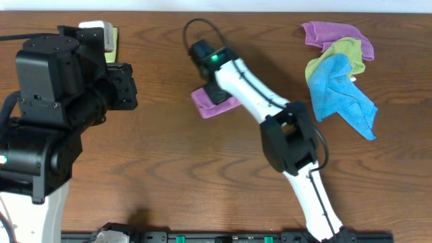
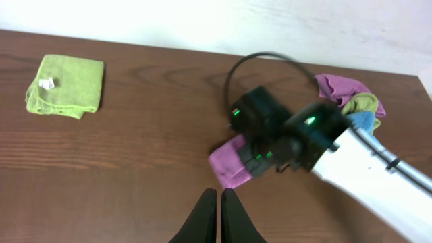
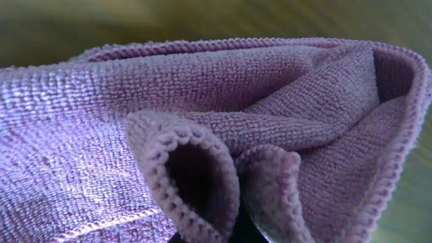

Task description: Fold the cloth

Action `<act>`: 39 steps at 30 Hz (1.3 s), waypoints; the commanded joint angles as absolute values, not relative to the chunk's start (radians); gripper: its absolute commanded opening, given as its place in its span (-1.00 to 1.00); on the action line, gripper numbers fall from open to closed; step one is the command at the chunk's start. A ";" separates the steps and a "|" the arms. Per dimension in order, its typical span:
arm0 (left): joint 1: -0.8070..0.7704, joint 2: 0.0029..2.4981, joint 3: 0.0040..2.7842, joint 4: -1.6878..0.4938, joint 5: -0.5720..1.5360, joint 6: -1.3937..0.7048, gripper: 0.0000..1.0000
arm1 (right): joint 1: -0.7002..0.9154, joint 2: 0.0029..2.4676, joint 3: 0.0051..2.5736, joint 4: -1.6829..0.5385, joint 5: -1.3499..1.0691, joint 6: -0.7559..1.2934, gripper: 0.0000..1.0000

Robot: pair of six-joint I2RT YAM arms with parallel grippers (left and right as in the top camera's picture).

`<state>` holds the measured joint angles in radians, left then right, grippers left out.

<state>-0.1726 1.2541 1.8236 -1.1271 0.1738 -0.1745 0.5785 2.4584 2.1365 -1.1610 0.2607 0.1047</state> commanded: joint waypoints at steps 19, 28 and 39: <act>-0.169 1.299 1.813 -1.107 0.178 -0.134 -0.88 | 0.630 2.389 2.276 -1.225 0.230 0.112 -0.97; -0.168 1.283 1.815 -1.101 0.176 -0.105 -0.88 | 0.649 2.384 2.277 -1.292 0.221 -0.079 -0.98; -0.168 1.179 1.816 -1.045 0.147 -0.101 -0.87 | 0.712 2.384 2.276 -1.357 0.020 -0.295 -0.97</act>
